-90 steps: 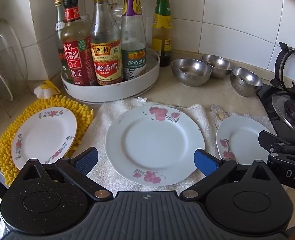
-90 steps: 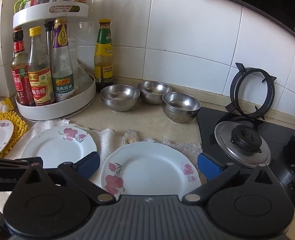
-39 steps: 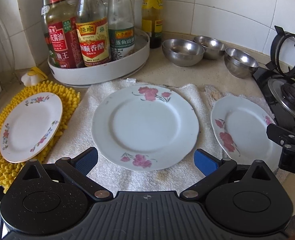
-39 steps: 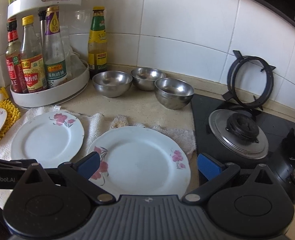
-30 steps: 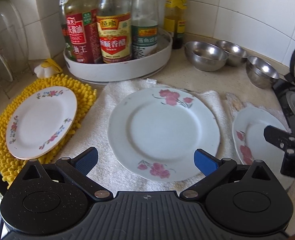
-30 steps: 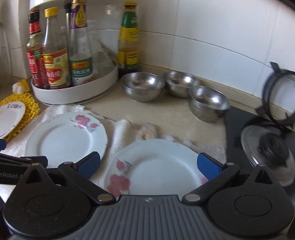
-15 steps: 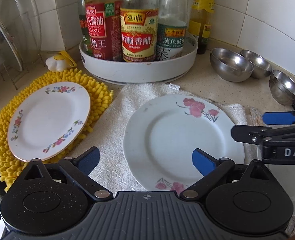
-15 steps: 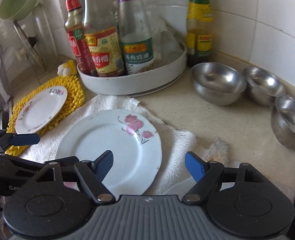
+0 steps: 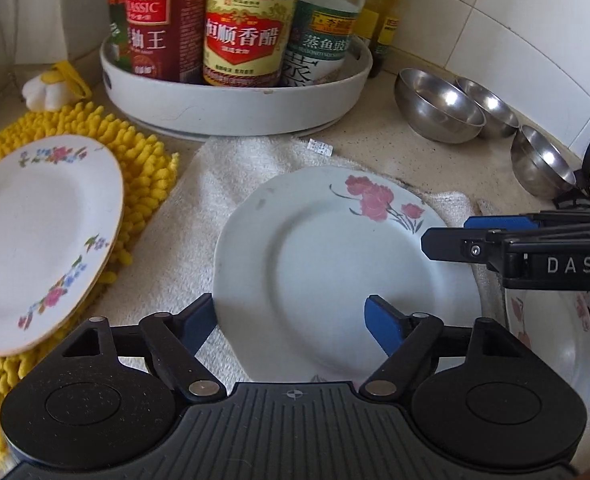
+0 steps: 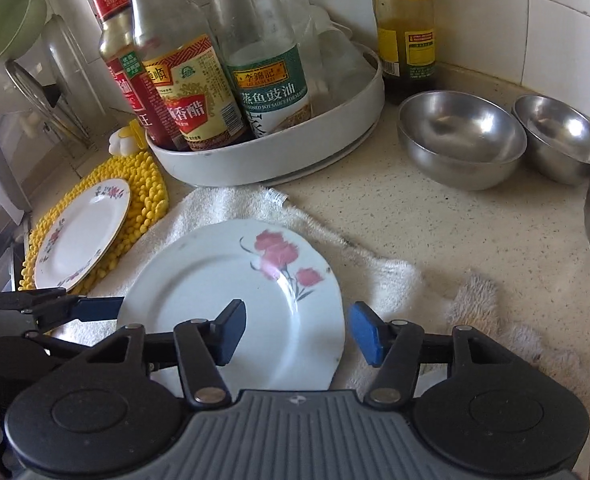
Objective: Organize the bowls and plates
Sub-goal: 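Grasp the rim of the pink-flower plate with the right gripper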
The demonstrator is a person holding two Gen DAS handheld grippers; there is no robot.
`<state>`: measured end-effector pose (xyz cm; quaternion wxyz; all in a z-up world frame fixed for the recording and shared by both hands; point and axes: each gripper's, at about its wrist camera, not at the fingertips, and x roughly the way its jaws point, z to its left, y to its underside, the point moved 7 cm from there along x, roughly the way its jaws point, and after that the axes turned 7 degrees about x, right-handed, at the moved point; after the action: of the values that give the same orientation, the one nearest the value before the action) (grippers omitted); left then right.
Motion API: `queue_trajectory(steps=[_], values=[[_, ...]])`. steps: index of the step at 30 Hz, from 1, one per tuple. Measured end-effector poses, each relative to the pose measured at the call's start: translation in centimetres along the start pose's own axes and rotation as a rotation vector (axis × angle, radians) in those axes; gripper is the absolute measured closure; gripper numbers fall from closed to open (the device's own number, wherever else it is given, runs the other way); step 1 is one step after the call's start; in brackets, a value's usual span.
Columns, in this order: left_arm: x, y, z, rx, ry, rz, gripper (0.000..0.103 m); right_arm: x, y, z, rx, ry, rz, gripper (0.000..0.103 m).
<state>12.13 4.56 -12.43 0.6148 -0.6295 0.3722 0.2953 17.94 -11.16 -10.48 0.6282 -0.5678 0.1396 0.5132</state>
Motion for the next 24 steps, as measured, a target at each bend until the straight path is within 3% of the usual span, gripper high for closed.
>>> queue_trajectory(steps=[4,10,17,24], values=[[0.1,-0.1,0.0,0.026,0.009,0.005,0.017,1.6,1.1,0.1,0.020,0.003,0.066,0.041],[0.0,-0.1,-0.3,0.060,0.002,0.007,0.017,0.8,1.4,-0.3,0.087,-0.027,0.069,0.041],[-1.1,-1.4,-0.5,0.036,0.024,-0.027,0.017,-1.4,0.9,-0.7,0.137,-0.069,0.039,0.041],[-0.6,-2.1,-0.7,0.045,0.011,-0.040,0.017,-1.0,0.0,-1.6,0.144,-0.039,0.011,0.041]])
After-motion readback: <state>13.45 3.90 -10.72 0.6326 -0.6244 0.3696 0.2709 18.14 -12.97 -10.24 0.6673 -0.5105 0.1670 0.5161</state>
